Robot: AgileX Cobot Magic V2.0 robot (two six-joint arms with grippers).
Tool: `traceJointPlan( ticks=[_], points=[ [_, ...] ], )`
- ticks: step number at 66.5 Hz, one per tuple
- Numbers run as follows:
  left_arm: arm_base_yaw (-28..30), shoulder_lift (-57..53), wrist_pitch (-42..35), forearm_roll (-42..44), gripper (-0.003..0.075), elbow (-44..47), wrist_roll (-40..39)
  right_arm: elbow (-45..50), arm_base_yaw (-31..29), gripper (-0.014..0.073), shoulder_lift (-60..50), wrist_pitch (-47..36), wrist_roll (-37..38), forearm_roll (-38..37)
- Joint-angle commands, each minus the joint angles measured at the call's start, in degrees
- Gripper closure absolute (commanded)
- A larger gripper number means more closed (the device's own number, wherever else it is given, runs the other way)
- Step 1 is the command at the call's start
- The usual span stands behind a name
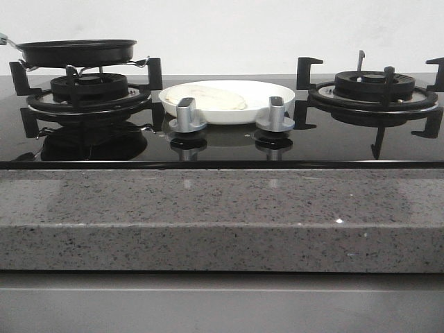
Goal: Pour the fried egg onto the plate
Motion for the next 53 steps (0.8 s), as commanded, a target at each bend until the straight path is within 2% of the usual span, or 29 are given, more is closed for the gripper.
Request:
traceJointPlan(
  ticks=[1,19,53],
  points=[
    [-0.3,-0.8,-4.7,0.0,0.0740,0.3,-0.5,-0.4,-0.1,0.0653,-1.1,-6.6,-0.1,-0.9],
    [-0.3,-0.8,-4.7,0.0,0.0740,0.3,-0.5,-0.4,-0.1,0.0653,-1.1,-8.7,3.5,-6.1],
    [-0.3,-0.8,-4.7,0.0,0.0740,0.3,-0.5,-0.4,-0.1,0.0653,-1.1,-10.3,5.0,-6.3]
  ],
)
